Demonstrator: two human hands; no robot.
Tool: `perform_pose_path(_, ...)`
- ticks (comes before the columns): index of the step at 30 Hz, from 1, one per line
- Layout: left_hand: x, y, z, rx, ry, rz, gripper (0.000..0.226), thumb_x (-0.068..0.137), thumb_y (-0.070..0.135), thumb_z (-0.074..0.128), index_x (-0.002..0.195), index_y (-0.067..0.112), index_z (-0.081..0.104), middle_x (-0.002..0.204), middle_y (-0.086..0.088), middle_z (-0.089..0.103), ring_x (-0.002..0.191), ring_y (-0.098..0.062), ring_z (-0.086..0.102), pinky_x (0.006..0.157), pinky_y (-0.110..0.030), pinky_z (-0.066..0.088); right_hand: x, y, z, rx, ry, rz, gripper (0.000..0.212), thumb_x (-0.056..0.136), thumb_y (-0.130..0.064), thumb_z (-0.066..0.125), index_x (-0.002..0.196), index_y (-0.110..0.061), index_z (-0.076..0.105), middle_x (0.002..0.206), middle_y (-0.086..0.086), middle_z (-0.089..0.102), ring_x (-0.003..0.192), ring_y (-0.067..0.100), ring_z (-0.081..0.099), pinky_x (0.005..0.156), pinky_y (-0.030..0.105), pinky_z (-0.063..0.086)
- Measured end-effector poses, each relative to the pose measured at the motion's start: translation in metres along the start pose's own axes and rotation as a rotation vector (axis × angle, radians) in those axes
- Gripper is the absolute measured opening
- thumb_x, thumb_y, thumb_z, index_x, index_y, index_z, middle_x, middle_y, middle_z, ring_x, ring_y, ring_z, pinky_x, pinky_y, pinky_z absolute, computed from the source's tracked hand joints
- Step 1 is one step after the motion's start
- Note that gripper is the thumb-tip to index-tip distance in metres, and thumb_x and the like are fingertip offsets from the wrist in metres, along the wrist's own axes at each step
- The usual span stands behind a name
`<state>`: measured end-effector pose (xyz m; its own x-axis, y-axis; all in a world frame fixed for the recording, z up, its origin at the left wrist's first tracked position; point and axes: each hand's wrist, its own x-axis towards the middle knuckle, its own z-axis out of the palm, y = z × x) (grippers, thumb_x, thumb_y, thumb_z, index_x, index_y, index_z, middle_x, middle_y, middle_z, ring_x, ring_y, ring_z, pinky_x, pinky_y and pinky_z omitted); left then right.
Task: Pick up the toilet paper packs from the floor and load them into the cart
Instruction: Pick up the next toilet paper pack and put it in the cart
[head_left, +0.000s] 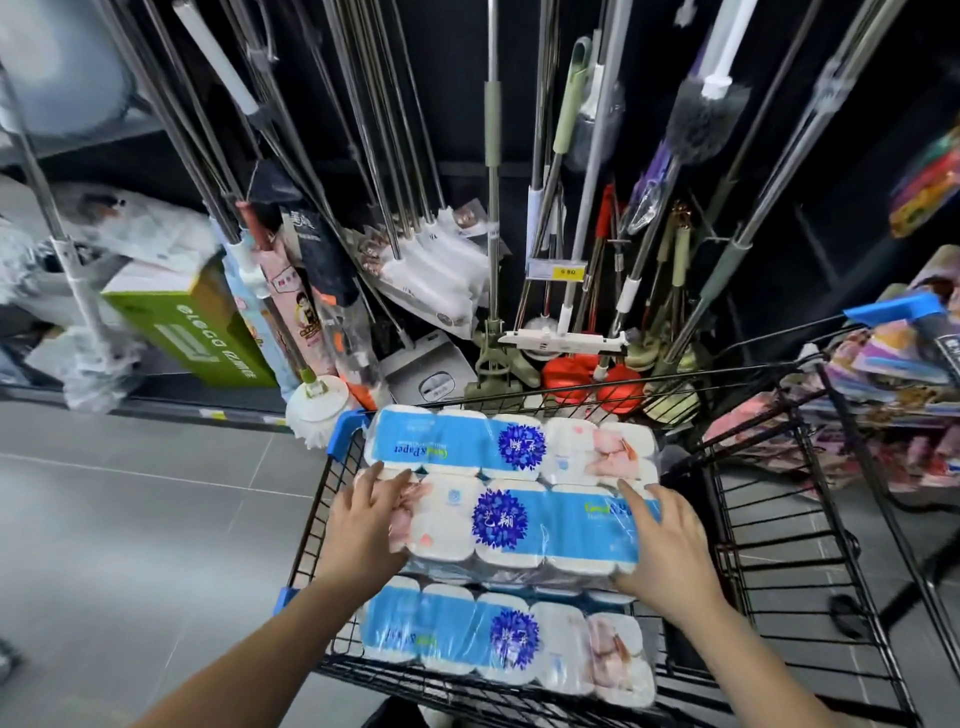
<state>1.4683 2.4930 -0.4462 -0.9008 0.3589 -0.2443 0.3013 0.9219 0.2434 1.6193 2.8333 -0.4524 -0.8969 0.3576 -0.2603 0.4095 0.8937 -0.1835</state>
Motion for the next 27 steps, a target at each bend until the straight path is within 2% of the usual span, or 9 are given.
perform_pose_path(5, 0.002, -0.003, 0.011, 0.018, 0.035, -0.017, 0.110, 0.066, 0.037, 0.091, 0.157, 0.032, 0.030, 0.166, -0.004, 0.022, 0.145, -0.042, 0.029, 0.117, -0.055, 0.035, 0.004, 0.000, 0.023, 0.009, 0.011, 0.007, 0.127, 0.051, -0.056, 0.090, 0.158, -0.029, 0.027, 0.146, 0.013, 0.036, 0.141, 0.038, 0.032, 0.117, 0.052, 0.033)
perform_pose_path(8, 0.002, -0.004, 0.018, -0.002, 0.019, -0.026, 0.111, 0.069, 0.040, 0.090, 0.159, 0.033, 0.026, 0.166, 0.000, 0.020, 0.146, -0.038, 0.025, 0.118, -0.052, 0.033, 0.006, 0.002, 0.033, 0.010, 0.021, 0.011, 0.130, 0.048, -0.055, 0.091, 0.158, -0.027, 0.029, 0.144, 0.013, 0.039, 0.138, 0.039, 0.036, 0.115, 0.054, 0.037)
perform_pose_path(13, 0.003, -0.007, 0.032, -0.078, 0.058, -0.025, 0.100, 0.068, 0.022, 0.089, 0.154, 0.023, 0.038, 0.157, -0.005, 0.038, 0.139, -0.034, 0.035, 0.115, -0.046, 0.037, 0.007, 0.007, 0.045, -0.006, -0.022, 0.049, 0.131, 0.051, -0.060, 0.091, 0.160, -0.026, 0.027, 0.151, 0.012, 0.034, 0.143, 0.040, 0.031, 0.120, 0.054, 0.030)
perform_pose_path(17, 0.002, -0.006, 0.034, -0.044, 0.043, -0.036, 0.095, 0.069, 0.024, 0.088, 0.152, 0.022, 0.041, 0.158, -0.004, 0.038, 0.139, -0.034, 0.036, 0.115, -0.046, 0.038, 0.007, 0.011, 0.054, -0.014, -0.028, 0.047, 0.129, 0.054, -0.062, 0.090, 0.160, -0.025, 0.027, 0.158, 0.013, 0.032, 0.149, 0.042, 0.025, 0.123, 0.054, 0.025)
perform_pose_path(21, -0.001, -0.007, 0.034, -0.032, 0.027, -0.074, 0.092, 0.071, 0.026, 0.087, 0.151, 0.022, 0.043, 0.161, -0.003, 0.035, 0.142, -0.036, 0.034, 0.117, -0.049, 0.036, 0.006, 0.007, 0.056, -0.010, -0.041, 0.071, 0.128, 0.057, -0.063, 0.089, 0.161, -0.026, 0.023, 0.163, 0.014, 0.027, 0.151, 0.043, 0.019, 0.124, 0.056, 0.021)
perform_pose_path(25, -0.003, -0.010, 0.033, -0.064, 0.030, -0.107, 0.088, 0.068, 0.032, 0.086, 0.147, 0.024, 0.047, 0.159, -0.002, 0.039, 0.142, -0.036, 0.036, 0.116, -0.050, 0.037, 0.002, 0.003, 0.047, 0.054, -0.073, 0.085, 0.121, 0.074, -0.062, 0.078, 0.163, -0.028, 0.004, 0.168, 0.013, 0.005, 0.155, 0.037, 0.007, 0.126, 0.048, 0.011)
perform_pose_path(27, -0.005, -0.007, 0.032, -0.066, 0.013, -0.136, 0.087, 0.070, 0.035, 0.084, 0.148, 0.026, 0.045, 0.160, 0.000, 0.036, 0.144, -0.034, 0.033, 0.119, -0.050, 0.033, 0.000, 0.003, 0.043, 0.090, -0.075, 0.088, 0.118, 0.078, -0.059, 0.076, 0.162, -0.028, 0.000, 0.167, 0.013, 0.000, 0.155, 0.034, 0.007, 0.127, 0.045, 0.014)
